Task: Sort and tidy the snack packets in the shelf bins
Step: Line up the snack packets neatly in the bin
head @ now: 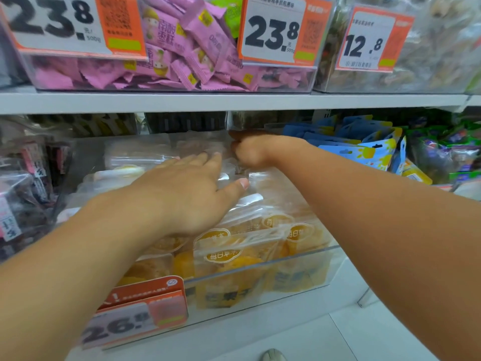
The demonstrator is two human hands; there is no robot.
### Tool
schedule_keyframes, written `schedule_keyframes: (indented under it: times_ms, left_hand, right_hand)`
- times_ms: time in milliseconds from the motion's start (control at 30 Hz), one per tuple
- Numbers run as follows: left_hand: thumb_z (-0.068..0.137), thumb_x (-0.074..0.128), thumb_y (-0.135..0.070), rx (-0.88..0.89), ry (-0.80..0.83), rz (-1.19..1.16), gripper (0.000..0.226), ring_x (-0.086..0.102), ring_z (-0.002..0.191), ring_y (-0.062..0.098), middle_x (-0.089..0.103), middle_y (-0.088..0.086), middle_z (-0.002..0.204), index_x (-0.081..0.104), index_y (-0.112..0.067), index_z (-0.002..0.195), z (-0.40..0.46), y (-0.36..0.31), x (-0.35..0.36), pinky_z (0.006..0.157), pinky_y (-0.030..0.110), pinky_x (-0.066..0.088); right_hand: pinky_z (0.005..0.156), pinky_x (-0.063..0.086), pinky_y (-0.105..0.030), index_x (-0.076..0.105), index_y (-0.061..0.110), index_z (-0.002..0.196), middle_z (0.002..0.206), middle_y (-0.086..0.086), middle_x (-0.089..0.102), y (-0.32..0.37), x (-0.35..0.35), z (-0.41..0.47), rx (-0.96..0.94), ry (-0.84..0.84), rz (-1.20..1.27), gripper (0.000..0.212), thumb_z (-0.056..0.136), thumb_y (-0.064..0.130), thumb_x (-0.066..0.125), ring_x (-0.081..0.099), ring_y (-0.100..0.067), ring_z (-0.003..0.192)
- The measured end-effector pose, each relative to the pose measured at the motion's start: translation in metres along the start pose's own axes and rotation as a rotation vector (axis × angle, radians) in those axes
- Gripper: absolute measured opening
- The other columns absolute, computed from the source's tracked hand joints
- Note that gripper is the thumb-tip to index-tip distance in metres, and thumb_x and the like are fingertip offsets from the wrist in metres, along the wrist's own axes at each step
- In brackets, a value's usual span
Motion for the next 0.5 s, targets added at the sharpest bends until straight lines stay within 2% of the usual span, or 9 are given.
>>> schedule_keyframes:
  times_ms: [67, 100, 267, 400, 500]
  left_hand:
    - [0.090, 0.008, -0.073, -0.002, -0.001, -0.005, 0.085, -0.001, 0.154, 0.013, -0.003, -0.004, 0.168, -0.003, -0.025, 0.159, -0.001, 0.000, 0.000, 0.125, 0.034, 0.003]
    - [0.091, 0.008, -0.073, -0.002, -0.002, -0.008, 0.084, -0.001, 0.154, 0.013, -0.004, -0.004, 0.168, -0.004, -0.025, 0.159, -0.001, 0.000, 0.000, 0.124, 0.034, 0.002]
    - [0.093, 0.009, -0.072, 0.008, -0.017, -0.001, 0.083, 0.000, 0.154, 0.014, -0.003, -0.003, 0.168, -0.002, -0.023, 0.160, 0.001, 0.001, 0.001, 0.124, 0.035, 0.002]
    - [0.094, 0.009, -0.071, 0.019, -0.021, 0.007, 0.082, 0.000, 0.154, 0.015, -0.002, -0.002, 0.168, -0.001, -0.023, 0.160, 0.002, 0.001, 0.002, 0.125, 0.036, 0.003]
    - [0.095, 0.010, -0.070, 0.029, -0.013, -0.002, 0.080, 0.001, 0.154, 0.015, 0.000, -0.002, 0.168, 0.000, -0.024, 0.160, 0.000, 0.000, -0.001, 0.125, 0.038, 0.005]
  right_hand:
    - [0.108, 0.039, -0.043, 0.053, 0.013, 0.133, 0.138, -0.013, 0.052, 0.004, -0.002, -0.005, 0.013, 0.055, 0.000, 0.034, 0.104, 0.020, 0.036, 0.049, -0.026, 0.112]
    - [0.107, 0.038, -0.043, 0.054, 0.012, 0.133, 0.137, -0.013, 0.052, 0.004, -0.003, -0.008, 0.022, 0.077, -0.001, 0.034, 0.104, 0.019, 0.036, 0.048, -0.025, 0.111]
    - [0.111, 0.030, -0.037, 0.038, 0.011, 0.150, 0.156, -0.017, 0.035, 0.009, -0.009, -0.019, 0.033, 0.021, -0.047, 0.047, 0.106, 0.027, 0.032, 0.039, -0.031, 0.137]
    - [0.116, 0.021, -0.033, 0.030, 0.016, 0.155, 0.163, -0.011, 0.024, 0.011, -0.012, -0.040, -0.007, 0.104, -0.023, 0.049, 0.110, 0.033, 0.024, 0.026, -0.027, 0.147]
    - [0.116, 0.022, -0.034, 0.035, 0.013, 0.153, 0.161, -0.012, 0.028, 0.008, -0.014, -0.051, -0.004, 0.082, 0.055, 0.051, 0.110, 0.037, 0.024, 0.029, -0.027, 0.146]
Point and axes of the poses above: each hand's wrist, its own z-axis towards the middle knuckle, its own x-axis out of the palm, y = z × x, the point moved 1 cm from there along z, towards the middle knuckle
